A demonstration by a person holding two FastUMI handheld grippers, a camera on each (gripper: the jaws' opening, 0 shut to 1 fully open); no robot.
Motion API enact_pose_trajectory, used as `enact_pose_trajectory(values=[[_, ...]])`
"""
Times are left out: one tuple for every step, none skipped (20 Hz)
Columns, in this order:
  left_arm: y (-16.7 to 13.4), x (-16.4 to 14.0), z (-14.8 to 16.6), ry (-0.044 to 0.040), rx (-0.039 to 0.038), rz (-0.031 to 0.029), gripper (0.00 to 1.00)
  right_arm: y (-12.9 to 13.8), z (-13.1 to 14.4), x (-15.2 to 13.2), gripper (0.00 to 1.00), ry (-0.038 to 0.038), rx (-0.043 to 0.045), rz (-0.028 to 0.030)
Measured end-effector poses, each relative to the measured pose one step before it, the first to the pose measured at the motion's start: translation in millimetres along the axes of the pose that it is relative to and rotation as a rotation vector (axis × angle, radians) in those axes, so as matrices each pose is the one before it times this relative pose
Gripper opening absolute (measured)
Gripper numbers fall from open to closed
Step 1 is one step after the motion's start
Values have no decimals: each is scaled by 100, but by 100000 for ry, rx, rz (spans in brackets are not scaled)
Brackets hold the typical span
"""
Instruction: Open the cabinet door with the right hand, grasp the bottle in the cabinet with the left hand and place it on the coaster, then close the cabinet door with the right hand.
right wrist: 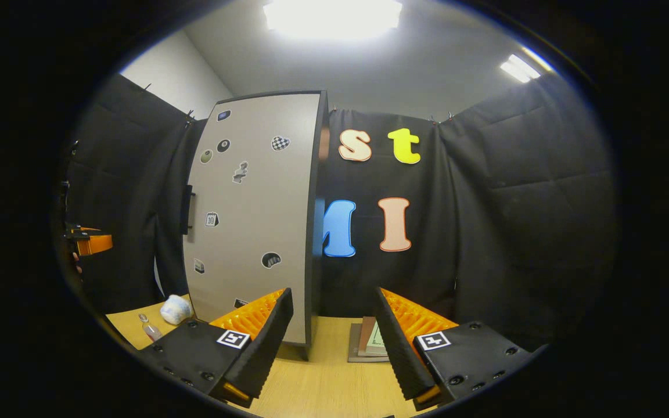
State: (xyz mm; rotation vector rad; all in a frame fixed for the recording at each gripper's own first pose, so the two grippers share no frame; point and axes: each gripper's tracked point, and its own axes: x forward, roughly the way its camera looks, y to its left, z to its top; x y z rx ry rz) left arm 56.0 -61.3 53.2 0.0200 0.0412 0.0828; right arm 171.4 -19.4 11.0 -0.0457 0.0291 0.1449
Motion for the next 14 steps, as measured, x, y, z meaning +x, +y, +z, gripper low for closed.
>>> enact_pose_trajectory(values=[[304, 1, 1, -31, 144, -63, 79, 502, 99, 235, 89, -509, 164, 589], [94, -37, -38, 118, -272, -535, 80, 365, 152, -9, 89, -250, 35, 419], [132, -12, 9, -121, -585, -357, 80, 242, 78, 78, 91, -128, 60, 58], [123, -11, -28, -177, -626, -386, 80, 193, 139, 43, 89, -439, 337, 256], [122, 43, -2, -11, -409, -202, 80, 146, 95, -115, 91, -115, 358, 65], [115, 3, -46, -38, -161, -58, 80, 24, -47, 24, 91, 149, 243, -63], [95, -24, 27, -172, 0, -95, 80, 16, -62, -116, 89, 438, 124, -217], [176, -34, -67, -99, 11, -26, 80, -107, -15, -166, 91, 207, 128, -176], [97, 20, 7, 49, -2, -72, 80, -107, -7, 39, 91, -206, 100, -276], [77, 4, -23, -14, -22, -56, 80, 8, 73, 13, 89, -321, -28, -205], [96, -43, -17, 74, -56, 22, 80, 44, 40, 91, 91, -355, -72, -286], [33, 72, 28, 171, -115, 23, 80, -7, 5, -121, 89, -147, -3, -206], [34, 20, 57, -178, -156, -78, 80, 25, -51, 40, 89, 11, 79, -163], [-3, -43, 75, -311, -74, -43, 80, -20, 8, -144, 89, 63, 88, -215]])
